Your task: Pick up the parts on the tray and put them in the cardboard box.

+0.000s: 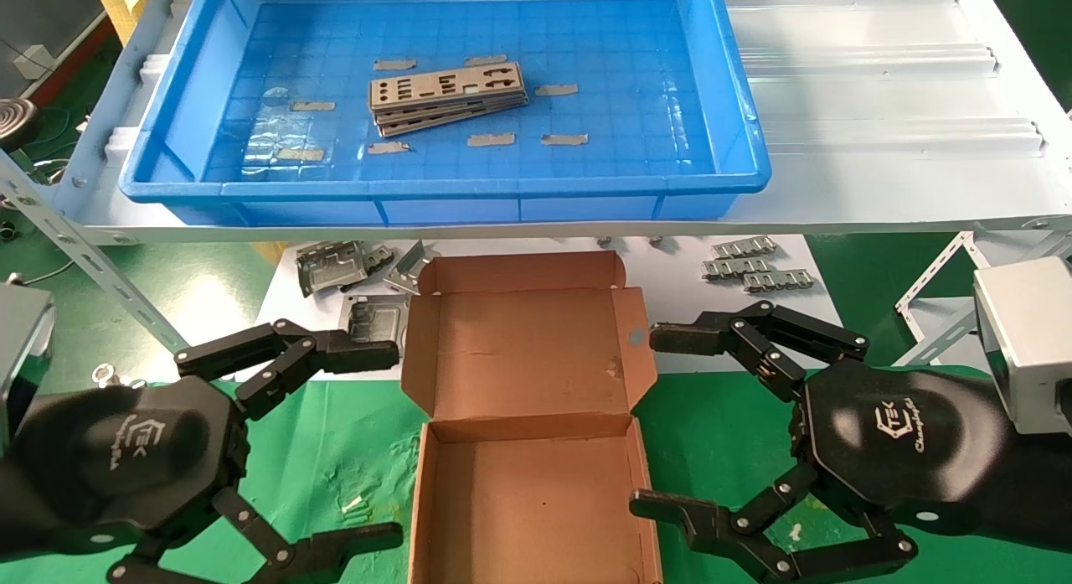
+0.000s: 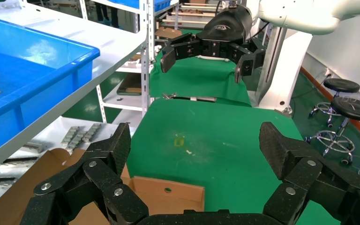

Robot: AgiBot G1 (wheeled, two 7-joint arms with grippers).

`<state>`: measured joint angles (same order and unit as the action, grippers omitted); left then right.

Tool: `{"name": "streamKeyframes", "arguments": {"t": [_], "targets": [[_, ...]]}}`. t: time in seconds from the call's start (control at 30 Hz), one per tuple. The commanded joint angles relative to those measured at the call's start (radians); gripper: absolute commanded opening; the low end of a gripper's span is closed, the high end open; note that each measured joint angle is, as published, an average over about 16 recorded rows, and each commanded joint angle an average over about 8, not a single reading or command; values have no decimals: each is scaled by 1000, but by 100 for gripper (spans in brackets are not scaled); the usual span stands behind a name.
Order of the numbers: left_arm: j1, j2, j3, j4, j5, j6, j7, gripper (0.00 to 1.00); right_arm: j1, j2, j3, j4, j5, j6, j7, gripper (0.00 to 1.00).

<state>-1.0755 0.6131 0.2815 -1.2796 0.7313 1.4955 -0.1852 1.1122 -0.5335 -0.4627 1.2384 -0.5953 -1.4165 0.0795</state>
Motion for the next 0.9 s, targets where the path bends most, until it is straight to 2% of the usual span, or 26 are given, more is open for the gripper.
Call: {"name": "streamKeyframes", "arguments": {"t": [0.03,0.23,0.47,0.5,0.73,0.9], "targets": [[0,0,0,0,0,0,0,100,0,0,0,0,0,0,0,0],[0,0,0,0,0,0,0,100,0,0,0,0,0,0,0,0],[0,0,0,0,0,0,0,100,0,0,0,0,0,0,0,87],[0,0,0,0,0,0,0,100,0,0,0,0,0,0,0,87],[0,0,0,0,0,0,0,100,0,0,0,0,0,0,0,0],[0,0,0,0,0,0,0,100,0,0,0,0,0,0,0,0]]}}
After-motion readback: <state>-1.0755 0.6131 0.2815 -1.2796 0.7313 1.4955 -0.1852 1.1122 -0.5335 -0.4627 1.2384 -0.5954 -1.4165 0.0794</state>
